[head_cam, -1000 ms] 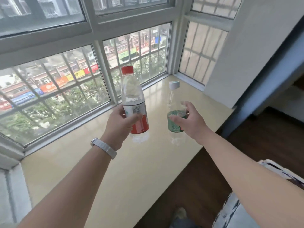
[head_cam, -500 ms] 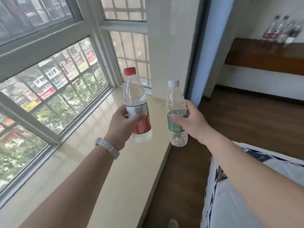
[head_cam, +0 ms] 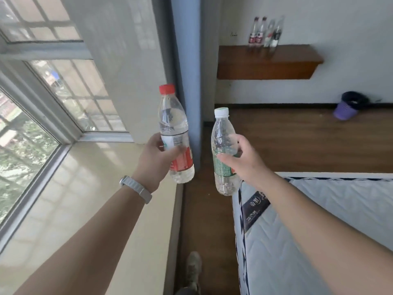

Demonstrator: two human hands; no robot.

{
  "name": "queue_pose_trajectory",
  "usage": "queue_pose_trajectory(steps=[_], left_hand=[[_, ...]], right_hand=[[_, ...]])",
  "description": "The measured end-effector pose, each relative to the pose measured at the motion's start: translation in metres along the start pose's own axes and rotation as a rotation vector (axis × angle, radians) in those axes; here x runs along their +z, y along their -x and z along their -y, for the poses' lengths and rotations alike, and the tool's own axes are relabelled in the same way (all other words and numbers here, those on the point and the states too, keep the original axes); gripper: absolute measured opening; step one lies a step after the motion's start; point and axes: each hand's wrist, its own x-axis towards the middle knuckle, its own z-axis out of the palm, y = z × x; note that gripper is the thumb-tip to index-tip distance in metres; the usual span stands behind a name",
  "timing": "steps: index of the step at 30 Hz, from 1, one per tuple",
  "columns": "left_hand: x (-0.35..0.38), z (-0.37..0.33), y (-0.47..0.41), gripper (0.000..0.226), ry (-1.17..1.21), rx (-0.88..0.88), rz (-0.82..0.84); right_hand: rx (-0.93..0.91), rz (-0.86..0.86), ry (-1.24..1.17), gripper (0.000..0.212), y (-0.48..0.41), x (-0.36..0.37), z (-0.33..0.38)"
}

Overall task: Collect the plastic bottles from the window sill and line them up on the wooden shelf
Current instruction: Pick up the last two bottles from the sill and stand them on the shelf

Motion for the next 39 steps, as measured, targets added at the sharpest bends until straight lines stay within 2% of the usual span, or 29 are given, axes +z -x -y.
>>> queue_pose_trajectory(steps=[6,11,20,30,35,39], left_hand=[[0.032,-0.004,-0.082,0.035,-0.003,0.057,0.165],[0.047,-0.009,-0.149,0.039,-0.003,0.080,0.241],[0.088,-0.026,-0.226,0.035,0.030,0.132,0.398],[0.152,-0.036,-0.294,0.037,-0.005,0.116,0.456],[0.196,-0.049,-0.332,0.039,-0.042,0.101,0.450],[0.235,-0.071,-0.369,0.052,-0.128,0.099,0.463]], right_hand=[[0.053,-0.086,0.015,0.048,-0.056,-0.012,0.000],[0.095,-0.182,0.093,0.064,-0.108,-0.032,0.013],[0.167,-0.353,0.052,0.067,-0.149,-0.078,0.009],[0.182,-0.472,-0.090,0.053,-0.199,-0.141,-0.015],[0.166,-0.475,-0.163,0.053,-0.251,-0.180,-0.038],[0.150,-0.448,-0.215,0.059,-0.295,-0.214,-0.051]])
